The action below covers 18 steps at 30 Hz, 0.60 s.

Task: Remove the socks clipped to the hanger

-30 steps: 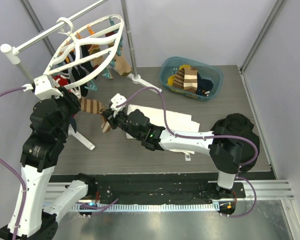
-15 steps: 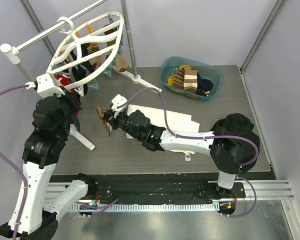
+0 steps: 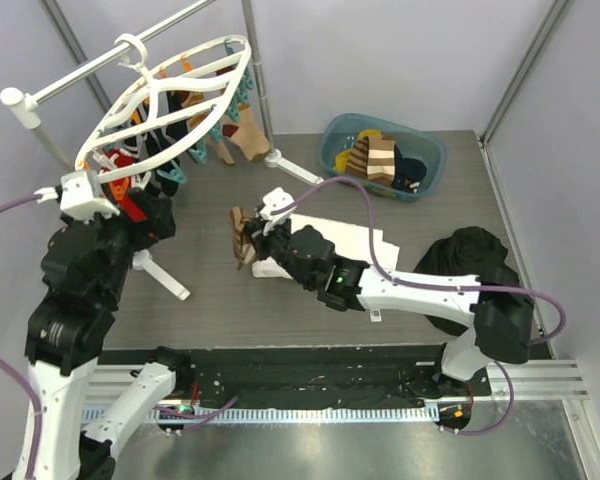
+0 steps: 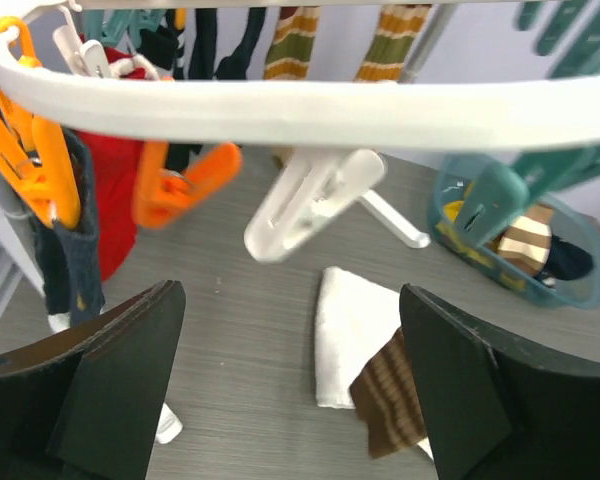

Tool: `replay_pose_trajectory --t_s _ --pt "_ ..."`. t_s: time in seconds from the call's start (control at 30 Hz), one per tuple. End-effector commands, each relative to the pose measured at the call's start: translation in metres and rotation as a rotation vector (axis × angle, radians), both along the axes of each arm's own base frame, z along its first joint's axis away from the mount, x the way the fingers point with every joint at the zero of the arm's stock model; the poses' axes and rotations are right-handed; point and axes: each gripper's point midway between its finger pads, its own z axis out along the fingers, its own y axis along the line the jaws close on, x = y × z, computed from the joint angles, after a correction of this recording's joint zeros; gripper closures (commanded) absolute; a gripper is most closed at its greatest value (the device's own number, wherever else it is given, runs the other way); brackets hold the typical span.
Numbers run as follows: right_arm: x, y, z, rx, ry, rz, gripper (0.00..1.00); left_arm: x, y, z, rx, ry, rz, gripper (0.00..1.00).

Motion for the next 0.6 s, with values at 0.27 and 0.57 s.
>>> replay_pose_trajectory --t_s 0.27,0.57 --pt "0.054 -0.125 0.032 0.022 0.108 -0.265 0.99 -0.073 -0.069 0.001 -0.043 -0.186 -0.509 0.00" --pt "0.152 -0.227 0.042 0.059 0.120 -0.497 0.99 -0.072 -0.114 -0.056 -0.129 -0.101 -0.748 0.00"
